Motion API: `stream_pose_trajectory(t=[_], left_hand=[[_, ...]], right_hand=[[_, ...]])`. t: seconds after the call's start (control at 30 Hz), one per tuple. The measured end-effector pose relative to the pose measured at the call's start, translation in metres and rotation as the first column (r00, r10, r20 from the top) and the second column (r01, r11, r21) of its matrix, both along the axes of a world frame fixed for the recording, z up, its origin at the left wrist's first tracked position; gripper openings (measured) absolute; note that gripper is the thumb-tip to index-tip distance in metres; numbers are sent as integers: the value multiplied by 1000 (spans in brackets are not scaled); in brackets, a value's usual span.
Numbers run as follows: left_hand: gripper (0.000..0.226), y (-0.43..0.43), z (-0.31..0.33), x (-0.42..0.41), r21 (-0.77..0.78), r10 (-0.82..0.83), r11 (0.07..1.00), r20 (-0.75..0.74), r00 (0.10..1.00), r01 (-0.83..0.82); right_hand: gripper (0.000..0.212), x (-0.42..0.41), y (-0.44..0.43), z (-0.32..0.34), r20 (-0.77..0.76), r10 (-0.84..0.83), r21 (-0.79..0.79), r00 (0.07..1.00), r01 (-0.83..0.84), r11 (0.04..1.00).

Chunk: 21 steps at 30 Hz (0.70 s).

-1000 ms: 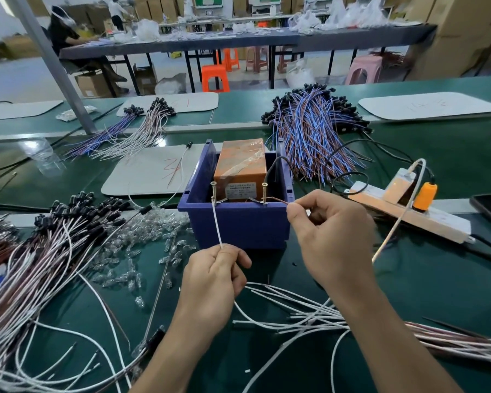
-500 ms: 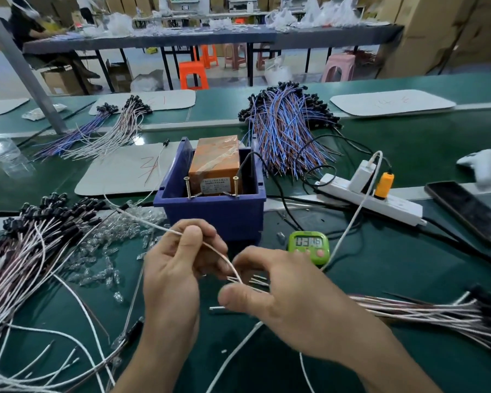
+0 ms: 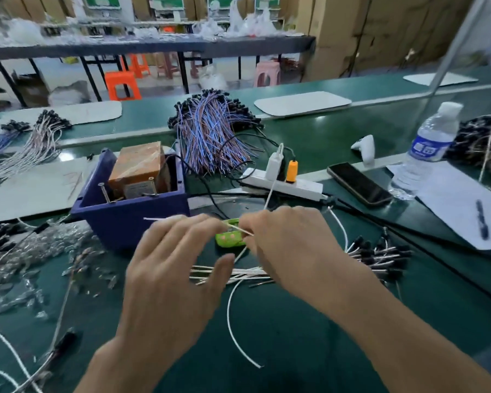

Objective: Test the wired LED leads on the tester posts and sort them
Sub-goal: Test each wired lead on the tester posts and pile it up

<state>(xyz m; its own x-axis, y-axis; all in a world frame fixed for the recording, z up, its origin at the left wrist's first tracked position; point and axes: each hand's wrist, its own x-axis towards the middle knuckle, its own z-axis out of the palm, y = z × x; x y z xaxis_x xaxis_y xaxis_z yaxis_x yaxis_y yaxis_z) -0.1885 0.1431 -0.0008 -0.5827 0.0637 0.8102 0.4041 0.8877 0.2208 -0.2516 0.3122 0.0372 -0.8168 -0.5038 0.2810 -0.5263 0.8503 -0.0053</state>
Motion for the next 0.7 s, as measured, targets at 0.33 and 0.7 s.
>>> stream_pose_trajectory(t=[0.33,0.7], left_hand=[[12,46,-44,-56,-116,-136,968,500,855,222],[16,15,-71,-70,75,22,994,600,799,-83]], right_hand=[[12,-3,62,-51,251,-45,-121,967,77,990],[19,-27,149,-64,267,-231,-239,936,296,925]])
